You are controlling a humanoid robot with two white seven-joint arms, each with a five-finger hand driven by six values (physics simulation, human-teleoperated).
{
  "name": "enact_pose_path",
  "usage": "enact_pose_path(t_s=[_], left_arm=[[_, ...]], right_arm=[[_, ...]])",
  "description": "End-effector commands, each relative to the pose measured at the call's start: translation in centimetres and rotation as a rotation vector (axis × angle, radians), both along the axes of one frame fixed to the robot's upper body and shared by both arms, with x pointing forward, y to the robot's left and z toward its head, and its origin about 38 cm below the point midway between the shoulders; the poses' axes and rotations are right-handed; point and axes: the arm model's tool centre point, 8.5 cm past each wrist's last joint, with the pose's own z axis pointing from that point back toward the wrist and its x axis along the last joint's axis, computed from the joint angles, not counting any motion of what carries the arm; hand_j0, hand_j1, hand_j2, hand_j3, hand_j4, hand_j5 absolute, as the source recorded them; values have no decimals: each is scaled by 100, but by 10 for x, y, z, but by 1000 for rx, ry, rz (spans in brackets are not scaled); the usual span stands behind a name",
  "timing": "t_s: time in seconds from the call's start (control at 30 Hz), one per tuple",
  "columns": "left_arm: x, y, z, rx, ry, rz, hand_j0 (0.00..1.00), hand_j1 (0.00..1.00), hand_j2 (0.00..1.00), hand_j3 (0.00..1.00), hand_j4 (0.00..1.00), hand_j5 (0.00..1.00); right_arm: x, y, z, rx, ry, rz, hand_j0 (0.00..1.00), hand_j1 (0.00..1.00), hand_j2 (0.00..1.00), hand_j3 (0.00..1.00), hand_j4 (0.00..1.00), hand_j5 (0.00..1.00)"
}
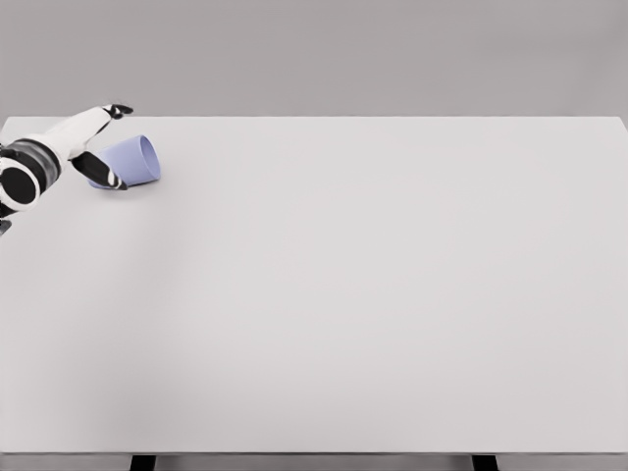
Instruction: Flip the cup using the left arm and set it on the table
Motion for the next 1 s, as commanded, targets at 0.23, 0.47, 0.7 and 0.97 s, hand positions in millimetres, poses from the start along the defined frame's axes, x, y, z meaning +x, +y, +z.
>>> enact_pose_path(t_s=[0.23,0.47,0.7,0.97], left_arm=[[15,-15,-24,58,2,7,100,100,100,100,100,100],[17,-9,-28,73,6,24,99,99,99,99,99,99],[28,-2,-44,79,31,71,100,100,100,100,100,100],[33,-14,-47,146,-6,47,99,99,99,99,99,99]], right_arm=[[0,0,0,0,0,-1,100,100,100,100,100,100],[0,0,0,0,0,-1,100,100,100,100,100,100],[0,0,0,0,0,-1,100,100,100,100,100,100],[0,0,0,0,0,-1,100,100,100,100,100,100]])
